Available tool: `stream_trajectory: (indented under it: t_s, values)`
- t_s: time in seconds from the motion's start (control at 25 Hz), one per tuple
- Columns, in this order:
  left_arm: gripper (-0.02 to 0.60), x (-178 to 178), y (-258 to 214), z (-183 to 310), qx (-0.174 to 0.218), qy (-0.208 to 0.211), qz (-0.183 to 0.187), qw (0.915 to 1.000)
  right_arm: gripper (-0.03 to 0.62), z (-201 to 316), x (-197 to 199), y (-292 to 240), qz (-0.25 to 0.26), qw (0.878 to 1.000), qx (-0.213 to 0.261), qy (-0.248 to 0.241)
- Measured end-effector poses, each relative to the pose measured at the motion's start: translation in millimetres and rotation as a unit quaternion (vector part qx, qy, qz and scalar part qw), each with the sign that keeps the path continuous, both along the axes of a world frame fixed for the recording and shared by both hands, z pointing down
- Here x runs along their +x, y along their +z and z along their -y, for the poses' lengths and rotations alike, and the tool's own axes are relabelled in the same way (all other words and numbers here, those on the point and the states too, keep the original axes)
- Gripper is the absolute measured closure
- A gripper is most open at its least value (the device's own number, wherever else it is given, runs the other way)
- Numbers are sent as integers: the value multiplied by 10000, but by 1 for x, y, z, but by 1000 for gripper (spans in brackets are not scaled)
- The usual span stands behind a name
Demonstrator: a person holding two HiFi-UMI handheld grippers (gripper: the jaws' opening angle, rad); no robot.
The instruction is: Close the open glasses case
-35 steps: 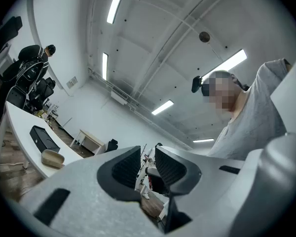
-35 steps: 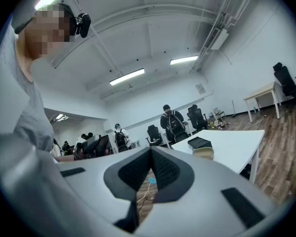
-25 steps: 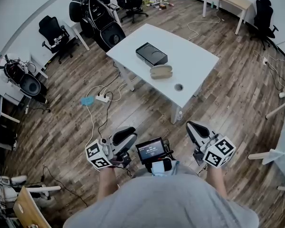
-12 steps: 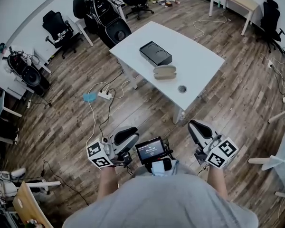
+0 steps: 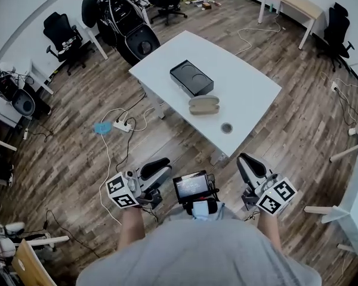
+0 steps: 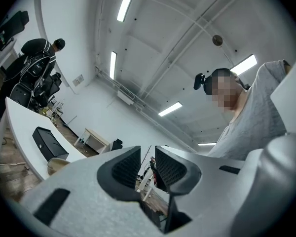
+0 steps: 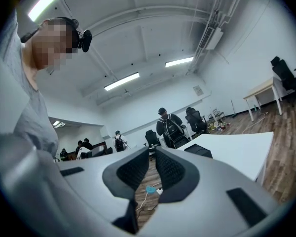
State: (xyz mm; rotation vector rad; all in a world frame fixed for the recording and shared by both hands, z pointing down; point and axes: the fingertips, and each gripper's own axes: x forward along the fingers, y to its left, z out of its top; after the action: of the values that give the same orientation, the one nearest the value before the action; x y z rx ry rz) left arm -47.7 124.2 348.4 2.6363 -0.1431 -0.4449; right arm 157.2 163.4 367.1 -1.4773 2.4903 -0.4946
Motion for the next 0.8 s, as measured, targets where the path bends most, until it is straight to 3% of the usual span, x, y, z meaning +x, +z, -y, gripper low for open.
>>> stream_trajectory:
  t_s: [0.4, 0.68, 0.8]
  values:
    - [494, 19, 1, 120, 39, 292, 83, 9995, 560, 119, 6, -20, -270, 9994, 41, 194]
    - [494, 32, 19, 161, -193, 685, 176, 9973, 560, 148, 7, -4, -619, 9965, -301, 477]
    - [494, 43, 24, 165, -278, 727, 131, 9969, 560, 158, 17, 12, -1074, 9922, -504, 384]
